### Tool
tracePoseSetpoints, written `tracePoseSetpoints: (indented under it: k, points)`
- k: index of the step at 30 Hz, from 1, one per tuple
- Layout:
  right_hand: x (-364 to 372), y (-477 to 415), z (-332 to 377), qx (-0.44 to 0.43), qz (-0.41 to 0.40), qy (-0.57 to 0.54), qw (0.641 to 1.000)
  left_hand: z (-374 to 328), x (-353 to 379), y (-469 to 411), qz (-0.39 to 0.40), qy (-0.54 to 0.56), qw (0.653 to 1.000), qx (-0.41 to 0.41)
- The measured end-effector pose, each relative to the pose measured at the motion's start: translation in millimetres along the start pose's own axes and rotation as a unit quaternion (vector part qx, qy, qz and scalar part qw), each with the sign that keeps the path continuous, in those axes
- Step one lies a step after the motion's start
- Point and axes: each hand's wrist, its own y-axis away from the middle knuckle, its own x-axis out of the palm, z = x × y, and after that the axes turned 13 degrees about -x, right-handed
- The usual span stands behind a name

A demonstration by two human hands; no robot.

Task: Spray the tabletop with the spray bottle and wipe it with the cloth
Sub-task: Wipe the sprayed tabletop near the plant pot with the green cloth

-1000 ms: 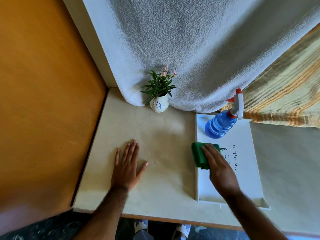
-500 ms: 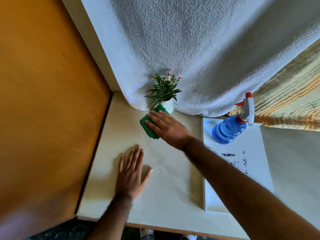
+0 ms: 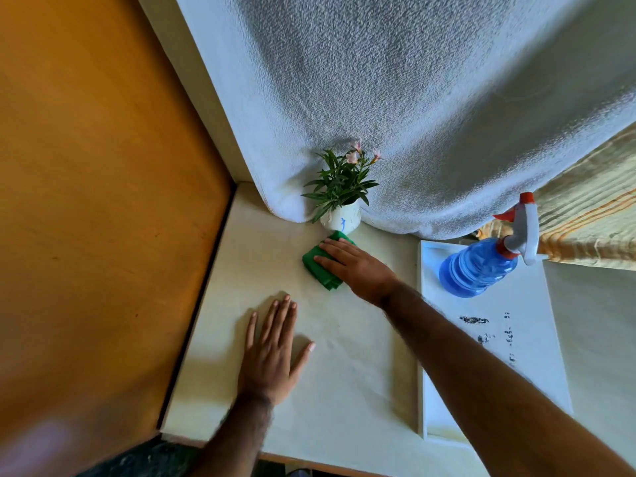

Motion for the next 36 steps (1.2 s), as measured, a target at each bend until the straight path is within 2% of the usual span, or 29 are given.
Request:
tracePoseSetpoints:
  k: [5, 8, 16, 19, 24, 29, 36]
  points:
    - [-8, -8, 4, -0.025, -0.068, 0.052, 0.996, 2, 2, 0, 0.004, 0.011, 1.0, 0.002]
    - [-16, -8, -8, -0.008, -0.088, 0.075, 0.993, 1, 2, 0, 0.004, 0.012, 1.0, 0.001]
    - [-8, 8, -9, 0.043, -0.008, -0.01, 0.999, -2, -2, -1, -0.007, -0.003, 1.0, 0.003]
    - [-10, 10, -3, 0.055, -0.017, -0.022, 0.998, 0, -1, 1, -0.017, -0.001, 1.0, 0.01]
    - [-30, -5, -2, 0.032, -0.07, 0.024, 0.997, 1, 1, 0, -0.016, 0.001, 1.0, 0.009]
    - [-27, -6, -10, 0.022, -0.023, -0.005, 0.999, 0, 2, 1, -0.015, 0.004, 1.0, 0.009]
    - [2, 8, -8, 0.091, 0.009, -0.1, 0.991, 0, 2, 1, -0.003, -0.005, 1.0, 0.003]
